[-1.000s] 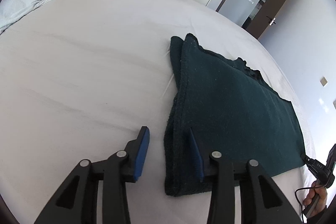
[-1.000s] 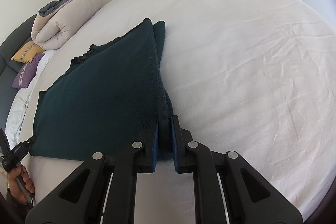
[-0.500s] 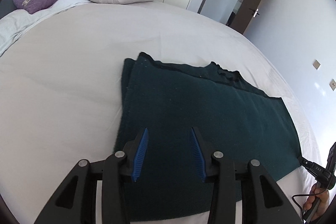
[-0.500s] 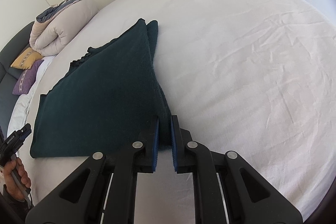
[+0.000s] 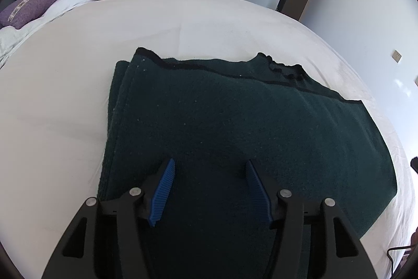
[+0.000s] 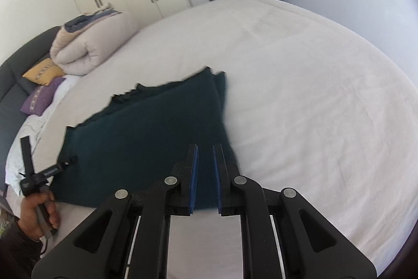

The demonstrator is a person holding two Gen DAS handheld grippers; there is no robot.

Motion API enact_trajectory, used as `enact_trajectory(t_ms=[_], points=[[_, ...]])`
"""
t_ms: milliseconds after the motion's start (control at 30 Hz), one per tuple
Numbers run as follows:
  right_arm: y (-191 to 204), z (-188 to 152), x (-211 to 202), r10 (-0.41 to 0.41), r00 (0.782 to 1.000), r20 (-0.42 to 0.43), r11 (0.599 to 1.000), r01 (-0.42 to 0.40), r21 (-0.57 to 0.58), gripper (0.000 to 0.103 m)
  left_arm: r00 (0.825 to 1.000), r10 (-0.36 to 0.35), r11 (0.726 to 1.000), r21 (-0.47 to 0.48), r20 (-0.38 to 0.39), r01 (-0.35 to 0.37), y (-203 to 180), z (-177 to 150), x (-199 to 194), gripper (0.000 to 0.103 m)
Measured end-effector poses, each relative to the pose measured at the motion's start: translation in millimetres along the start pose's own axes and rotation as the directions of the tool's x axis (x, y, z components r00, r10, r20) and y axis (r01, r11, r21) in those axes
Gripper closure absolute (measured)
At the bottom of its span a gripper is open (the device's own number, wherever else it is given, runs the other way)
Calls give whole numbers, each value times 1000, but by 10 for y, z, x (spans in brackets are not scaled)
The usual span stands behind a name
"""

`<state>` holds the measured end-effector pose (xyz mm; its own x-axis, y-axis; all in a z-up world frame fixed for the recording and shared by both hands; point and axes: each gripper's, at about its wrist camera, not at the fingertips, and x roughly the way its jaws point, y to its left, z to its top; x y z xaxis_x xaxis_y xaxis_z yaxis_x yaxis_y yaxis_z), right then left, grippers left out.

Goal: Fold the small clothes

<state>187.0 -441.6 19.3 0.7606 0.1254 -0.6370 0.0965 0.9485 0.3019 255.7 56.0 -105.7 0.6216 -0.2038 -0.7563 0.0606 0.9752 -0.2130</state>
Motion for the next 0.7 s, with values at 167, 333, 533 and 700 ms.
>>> enact_trajectory(t_ms=[167,333,533,700], points=[[589,253,706,256,960,-111,967,-253,39,92,1000,-10,1000,0,3,10,23,-12,23,42],[1114,319,1778,447,862,-239,889,-399,224,92,1000,-17,1000,4,22,17,42,-39,15,42],[1013,422,2478,469,855,-221,847,-364,386,93,999,-38,999,-2,34,38,75,-49,-8,42],[57,553,2377,376,925,-64,797,-287,532,102,998,-61,998,-18,31,61,100,-19,-29,42]])
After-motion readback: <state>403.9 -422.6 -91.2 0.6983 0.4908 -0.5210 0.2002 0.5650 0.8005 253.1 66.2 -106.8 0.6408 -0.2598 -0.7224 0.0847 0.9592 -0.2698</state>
